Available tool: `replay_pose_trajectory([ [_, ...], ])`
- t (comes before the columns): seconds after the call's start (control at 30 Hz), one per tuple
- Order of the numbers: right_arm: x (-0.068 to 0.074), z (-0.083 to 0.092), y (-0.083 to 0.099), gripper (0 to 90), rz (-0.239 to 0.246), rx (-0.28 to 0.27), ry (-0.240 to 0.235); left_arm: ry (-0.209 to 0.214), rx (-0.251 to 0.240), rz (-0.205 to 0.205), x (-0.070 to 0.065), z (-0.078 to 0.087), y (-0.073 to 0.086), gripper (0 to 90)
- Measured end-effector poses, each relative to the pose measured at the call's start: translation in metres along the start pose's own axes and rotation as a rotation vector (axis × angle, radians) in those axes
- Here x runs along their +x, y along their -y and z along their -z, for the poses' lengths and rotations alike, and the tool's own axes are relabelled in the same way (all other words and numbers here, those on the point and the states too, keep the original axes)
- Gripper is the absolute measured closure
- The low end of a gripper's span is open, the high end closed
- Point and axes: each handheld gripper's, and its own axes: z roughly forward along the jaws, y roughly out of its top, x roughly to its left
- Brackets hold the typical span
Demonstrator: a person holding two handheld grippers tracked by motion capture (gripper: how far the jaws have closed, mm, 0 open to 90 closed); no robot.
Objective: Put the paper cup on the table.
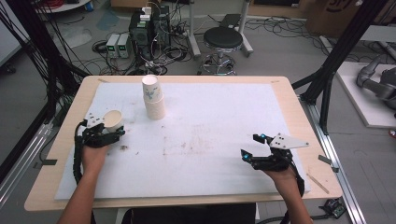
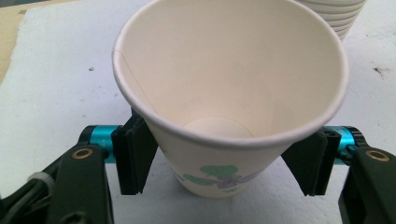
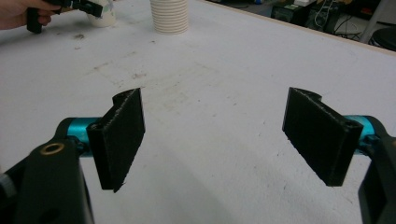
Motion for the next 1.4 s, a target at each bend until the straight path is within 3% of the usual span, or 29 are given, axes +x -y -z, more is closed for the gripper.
replay_pose_trajectory([
  [0.2,0.0,-0.001,0.0,21.4,0.001,0.001,0.0,0.002,-0.012,-0.018,-0.001,0.001,0.0,28.8],
  [0.23,0.0,-0.001,0.0,21.4,0.001,0.0,-0.002,0.003,-0.019,-0.014,-0.001,0.003,0.001,22.8],
  [0.27,0.0,-0.001,0.0,21.4,0.0,0.0,-0.001,0.018,-0.03,0.016,0.001,0.006,0.003,20.3],
  [0.4,0.0,-0.001,0.0,21.4,0.0,0.005,-0.002,0.035,-0.039,0.024,0.003,0.013,0.006,17.9],
  [0.53,0.001,-0.001,-0.001,21.4,0.004,-0.001,-0.002,0.021,-0.061,0.068,0.006,0.025,0.009,17.9],
  [0.63,0.001,0.0,-0.001,21.4,0.0,0.0,-0.001,0.033,-0.098,0.105,0.01,0.036,0.012,17.9],
  [0.83,-0.004,0.004,0.002,21.3,-0.006,0.003,0.037,0.101,-0.214,0.118,0.01,0.063,0.016,17.9],
  [0.87,-0.005,0.005,0.003,21.3,-0.014,0.009,0.04,0.104,-0.239,0.118,0.009,0.067,0.015,17.9],
  [0.9,-0.006,0.005,0.004,21.3,-0.013,0.008,0.047,0.137,-0.29,0.107,0.009,0.075,0.014,17.9],
  [1.0,-0.007,0.006,0.005,21.2,-0.019,0.01,0.052,0.147,-0.316,0.08,0.006,0.08,0.011,17.8],
  [1.1,-0.009,0.006,0.005,20.9,-0.019,0.016,0.061,0.206,-0.371,0.057,-0.003,0.083,0.003,17.7],
  [1.27,-0.009,0.006,0.006,20.9,-0.016,0.018,0.064,0.244,-0.376,0.015,-0.019,0.078,-0.006,17.7],
  [1.4,-0.009,0.006,0.006,20.9,-0.017,0.018,0.066,0.267,-0.385,0.007,-0.027,0.076,-0.009,17.7],
])
